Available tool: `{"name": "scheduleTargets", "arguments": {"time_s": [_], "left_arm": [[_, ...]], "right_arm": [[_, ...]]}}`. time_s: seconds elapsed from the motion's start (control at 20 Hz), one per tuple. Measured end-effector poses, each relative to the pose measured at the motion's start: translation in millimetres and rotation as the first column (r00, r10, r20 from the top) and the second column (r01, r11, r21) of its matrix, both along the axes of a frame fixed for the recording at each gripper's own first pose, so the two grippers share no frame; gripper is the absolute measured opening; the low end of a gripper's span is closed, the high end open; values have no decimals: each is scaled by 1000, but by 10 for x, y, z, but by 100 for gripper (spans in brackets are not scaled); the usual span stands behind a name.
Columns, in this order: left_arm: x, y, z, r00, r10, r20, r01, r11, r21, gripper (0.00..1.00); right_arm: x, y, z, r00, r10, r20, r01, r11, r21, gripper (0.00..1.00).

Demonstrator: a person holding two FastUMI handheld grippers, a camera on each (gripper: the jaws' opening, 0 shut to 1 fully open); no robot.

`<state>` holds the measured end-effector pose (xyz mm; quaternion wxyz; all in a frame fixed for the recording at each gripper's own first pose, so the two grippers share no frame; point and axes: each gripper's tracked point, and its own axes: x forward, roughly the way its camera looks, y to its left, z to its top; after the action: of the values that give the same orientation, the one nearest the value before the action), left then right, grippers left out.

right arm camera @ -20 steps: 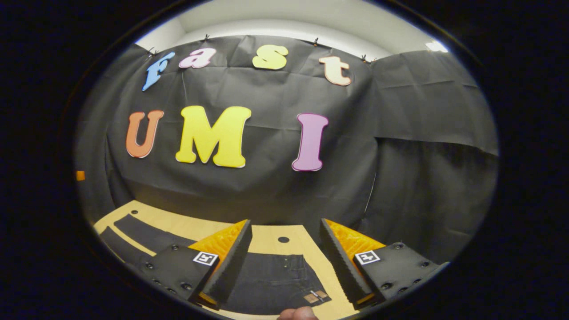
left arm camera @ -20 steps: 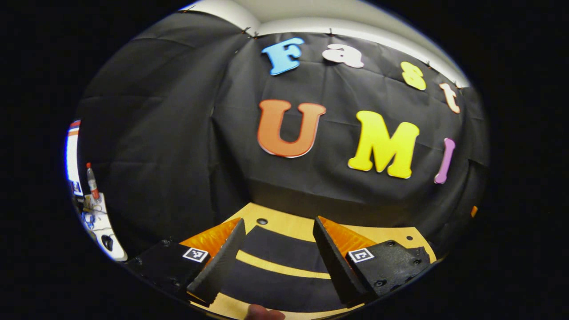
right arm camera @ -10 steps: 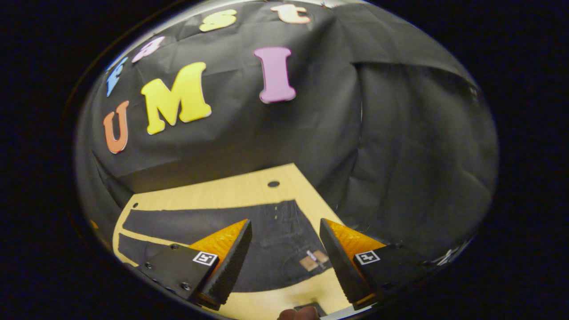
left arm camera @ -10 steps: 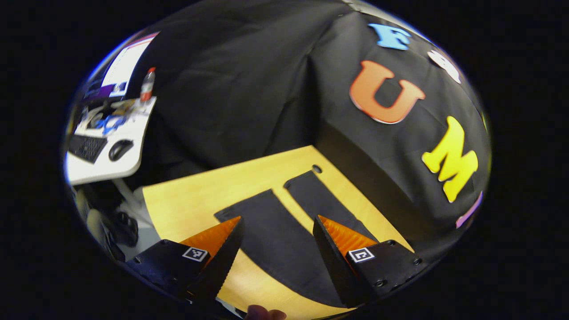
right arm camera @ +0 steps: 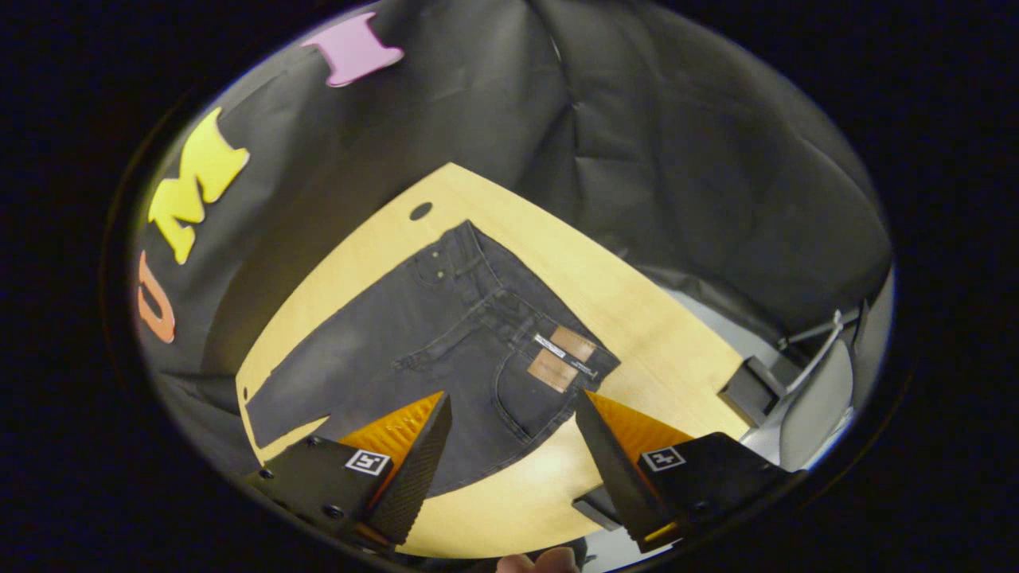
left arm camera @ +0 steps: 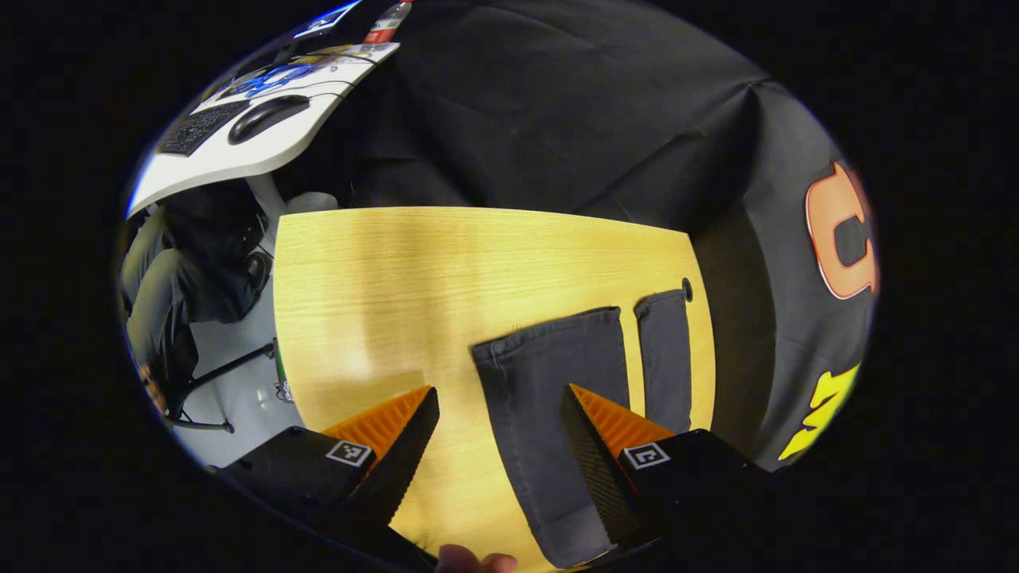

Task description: Grasp the waist and the cuffs of the jeans and fold them to make the two legs overlap; first hold the waist and fold one-third of the jeans toward the cuffs, then hold the cuffs and fold the remaining one-third in the same direction to finish folding.

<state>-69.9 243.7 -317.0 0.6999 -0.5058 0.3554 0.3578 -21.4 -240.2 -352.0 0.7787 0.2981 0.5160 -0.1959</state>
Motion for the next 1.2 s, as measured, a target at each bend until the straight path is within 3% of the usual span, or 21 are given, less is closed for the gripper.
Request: {"name": "scheduleTargets", "arguments": {"time_s": [0.2, 0.5, 0.8, 1.0, 1.2], "left_arm": [[119, 47, -224, 999, -5, -43, 2, 998, -58, 100], [331, 117, -300, 994, -48, -100, 45, 999, -26, 99], [484, 90, -304, 987, -70, -147, 68, 998, -16, 98], [529, 71, -348, 973, -101, -209, 102, 995, -3, 98], [487, 70, -389, 951, -108, -289, 120, 993, 21, 96]], "right_arm": [[65, -94, -153, 994, -85, -65, 87, 996, 26, 98], [75, -121, -379, 986, -97, -134, 97, 995, -2, 98], [83, -266, -745, 953, -172, -248, 145, 982, -125, 99], [111, -248, -888, 940, -167, -297, 104, 971, -218, 99], [106, -233, -909, 938, -204, -281, 138, 962, -237, 99]]}}
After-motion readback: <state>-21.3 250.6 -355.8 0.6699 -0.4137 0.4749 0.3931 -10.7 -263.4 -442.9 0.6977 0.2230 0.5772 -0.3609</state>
